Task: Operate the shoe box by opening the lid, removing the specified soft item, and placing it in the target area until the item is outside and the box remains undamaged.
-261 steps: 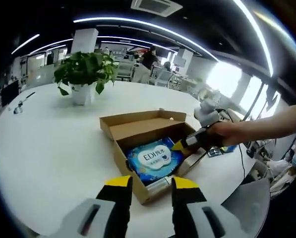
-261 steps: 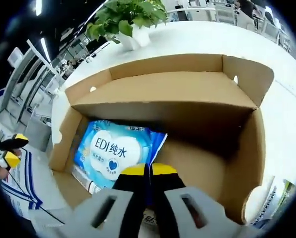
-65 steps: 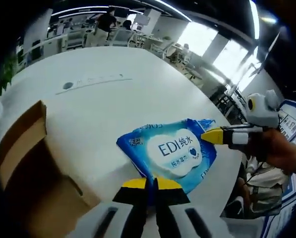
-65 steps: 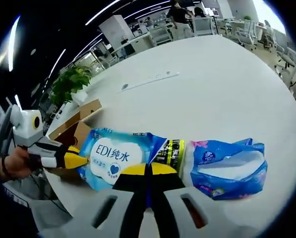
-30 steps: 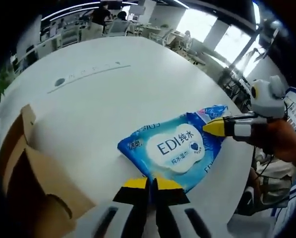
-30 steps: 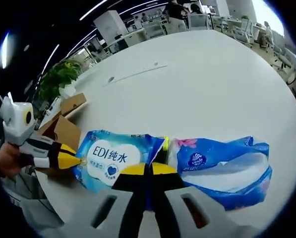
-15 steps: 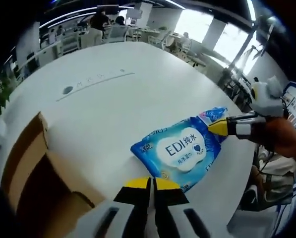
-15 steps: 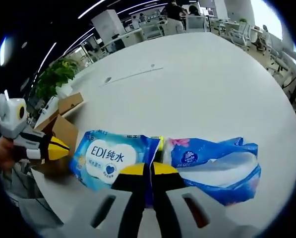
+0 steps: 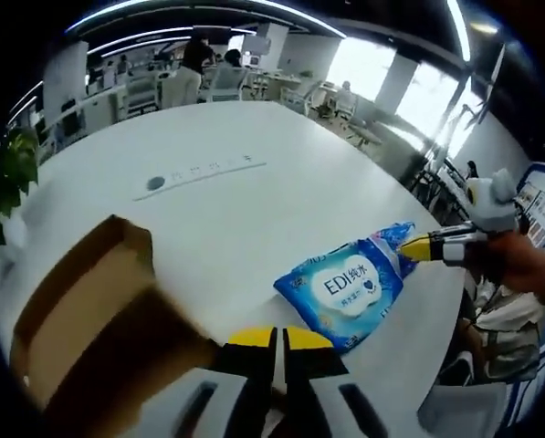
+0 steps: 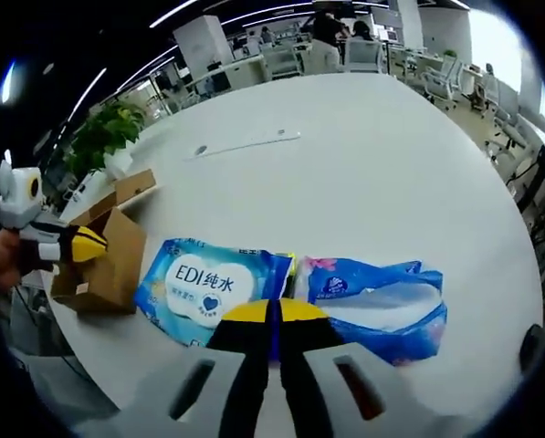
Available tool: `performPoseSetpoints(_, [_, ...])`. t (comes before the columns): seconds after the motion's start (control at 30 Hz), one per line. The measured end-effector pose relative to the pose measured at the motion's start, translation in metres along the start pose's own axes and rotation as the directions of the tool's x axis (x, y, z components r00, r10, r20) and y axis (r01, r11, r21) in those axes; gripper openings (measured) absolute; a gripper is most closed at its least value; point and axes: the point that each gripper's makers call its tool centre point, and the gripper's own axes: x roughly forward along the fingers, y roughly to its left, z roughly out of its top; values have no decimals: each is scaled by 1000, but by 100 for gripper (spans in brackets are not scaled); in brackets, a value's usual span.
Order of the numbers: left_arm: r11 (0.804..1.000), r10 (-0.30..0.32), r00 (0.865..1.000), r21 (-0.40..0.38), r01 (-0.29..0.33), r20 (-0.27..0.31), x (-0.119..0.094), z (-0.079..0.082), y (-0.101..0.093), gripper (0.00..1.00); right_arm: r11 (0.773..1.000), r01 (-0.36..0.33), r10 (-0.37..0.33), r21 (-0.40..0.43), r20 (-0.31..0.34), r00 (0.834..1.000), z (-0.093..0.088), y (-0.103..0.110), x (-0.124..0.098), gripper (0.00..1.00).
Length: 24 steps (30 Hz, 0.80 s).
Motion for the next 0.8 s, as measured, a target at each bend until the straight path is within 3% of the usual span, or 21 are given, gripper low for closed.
performPoseSetpoints(0.37, [999, 0, 998, -47, 3, 62, -32, -5, 18, 2, 999, -10, 11, -43, 4, 1000, 6, 32, -5, 0])
performPoseSetpoints(0.6, [998, 9, 995, -64, -2, 103, -58, -18, 31, 2, 995, -48, 47, -92, -6, 999, 5, 64, -1, 0])
performPoseSetpoints(0.7, [997, 18, 993, -78, -10, 113, -68, -25, 44, 3, 995, -76, 77, -57, 9, 997, 8, 81, 3, 0])
performPoseSetpoints(0.8, [996, 32, 992, -92, -21, 125, -78, -31, 55, 3, 991, -92, 93, -93, 0, 996, 8, 98, 8, 1])
